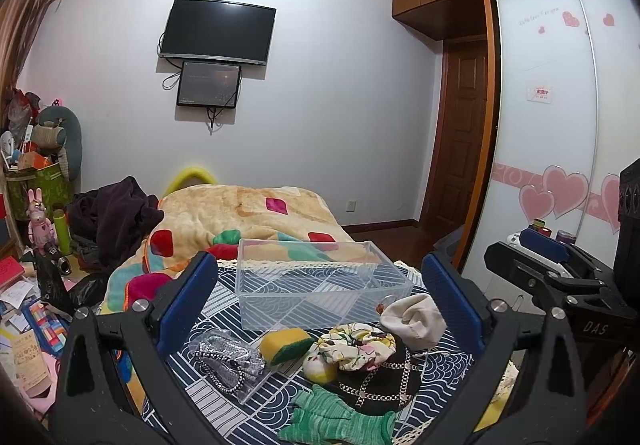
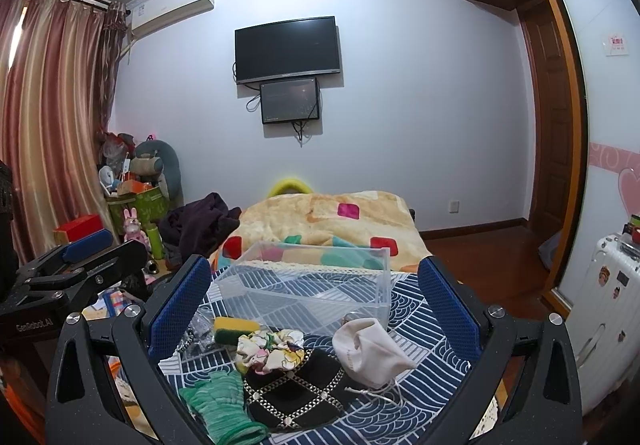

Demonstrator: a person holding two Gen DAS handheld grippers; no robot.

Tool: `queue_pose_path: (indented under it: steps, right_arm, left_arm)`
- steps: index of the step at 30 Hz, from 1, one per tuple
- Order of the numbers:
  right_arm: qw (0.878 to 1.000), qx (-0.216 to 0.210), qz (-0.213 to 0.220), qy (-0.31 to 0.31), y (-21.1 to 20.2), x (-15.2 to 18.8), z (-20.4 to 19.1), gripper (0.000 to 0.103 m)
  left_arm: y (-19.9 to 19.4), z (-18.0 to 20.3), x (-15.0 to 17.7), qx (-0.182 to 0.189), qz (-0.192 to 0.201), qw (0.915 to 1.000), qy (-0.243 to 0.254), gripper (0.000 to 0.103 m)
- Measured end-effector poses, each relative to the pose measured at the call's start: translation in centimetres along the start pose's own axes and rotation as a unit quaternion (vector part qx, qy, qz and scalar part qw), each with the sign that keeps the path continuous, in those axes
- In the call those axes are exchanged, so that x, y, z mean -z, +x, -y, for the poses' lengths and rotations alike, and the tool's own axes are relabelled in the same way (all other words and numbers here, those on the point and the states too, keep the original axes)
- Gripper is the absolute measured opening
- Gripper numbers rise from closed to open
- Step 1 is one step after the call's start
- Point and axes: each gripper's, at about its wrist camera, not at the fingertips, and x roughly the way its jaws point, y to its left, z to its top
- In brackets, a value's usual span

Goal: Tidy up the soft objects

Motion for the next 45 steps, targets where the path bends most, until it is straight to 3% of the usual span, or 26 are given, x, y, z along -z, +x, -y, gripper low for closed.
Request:
queue_pose_path:
  steps: [45]
  right_arm:
    - [1.0,0.001,0.0,0.003,0.1,0.0,0.1,0.103]
  left_arm:
    - [0.9,0.0,0.8,0.006,-0.001,1.0,0.004,0.103]
